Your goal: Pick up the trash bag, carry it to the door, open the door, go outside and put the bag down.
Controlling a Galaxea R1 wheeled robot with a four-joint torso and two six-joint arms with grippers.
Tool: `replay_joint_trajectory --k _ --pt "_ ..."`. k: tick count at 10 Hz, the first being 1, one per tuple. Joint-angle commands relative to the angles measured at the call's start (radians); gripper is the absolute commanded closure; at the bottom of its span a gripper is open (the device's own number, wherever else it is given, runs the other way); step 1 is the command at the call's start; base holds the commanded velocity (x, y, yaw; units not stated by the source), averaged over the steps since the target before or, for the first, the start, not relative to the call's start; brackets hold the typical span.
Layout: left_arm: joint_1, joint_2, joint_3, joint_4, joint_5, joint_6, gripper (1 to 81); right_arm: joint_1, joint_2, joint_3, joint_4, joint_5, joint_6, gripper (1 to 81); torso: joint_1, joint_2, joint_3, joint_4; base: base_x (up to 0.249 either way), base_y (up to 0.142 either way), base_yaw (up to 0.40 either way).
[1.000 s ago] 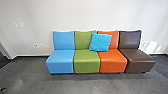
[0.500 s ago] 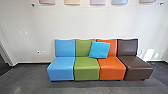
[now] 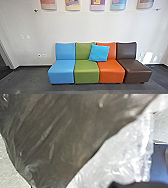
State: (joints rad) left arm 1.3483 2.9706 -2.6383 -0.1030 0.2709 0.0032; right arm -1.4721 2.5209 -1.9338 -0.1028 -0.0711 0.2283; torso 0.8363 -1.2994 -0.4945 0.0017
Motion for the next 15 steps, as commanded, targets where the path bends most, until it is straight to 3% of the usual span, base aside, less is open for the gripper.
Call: replay_joint_trajectory --k 1,5,6,12,13,15 --pt "-0.022 0.007 0.004 0.029 0.025 0.008 81.1 0.006 0.031 -0.065 -0.038 -0.016 -0.004 1.0 -0.059 0.092 0.000 0.000 0.000 0.000 0.000" --pt "0.013 0.016 0.003 0.046 -0.019 0.008 81.1 -0.023 0.081 -0.123 -0.063 -0.004 -0.004 1.0 -0.155 0.239 0.000 0.000 0.000 0.000 0.000" --pt "0.013 0.021 0.003 0.046 -0.019 0.008 81.1 -0.023 0.097 -0.143 -0.066 -0.004 -0.004 1.0 -0.178 0.275 0.067 0.000 0.000 0.000 0.000" --pt "0.015 0.067 -0.055 0.052 -0.019 0.008 81.1 -0.032 0.149 -0.220 -0.066 -0.003 -0.004 1.0 -0.296 0.459 0.206 0.000 0.000 0.000 0.000" --pt "0.019 0.071 -0.055 0.052 -0.019 0.008 81.1 -0.037 0.170 -0.253 -0.064 0.001 -0.004 1.0 -0.321 0.496 0.153 0.000 0.000 0.000 0.000" --pt "0.027 0.071 -0.055 0.052 -0.022 0.006 81.1 -0.043 0.218 -0.325 -0.069 0.013 -0.006 1.0 -0.357 0.549 0.179 0.000 0.000 0.000 0.000"
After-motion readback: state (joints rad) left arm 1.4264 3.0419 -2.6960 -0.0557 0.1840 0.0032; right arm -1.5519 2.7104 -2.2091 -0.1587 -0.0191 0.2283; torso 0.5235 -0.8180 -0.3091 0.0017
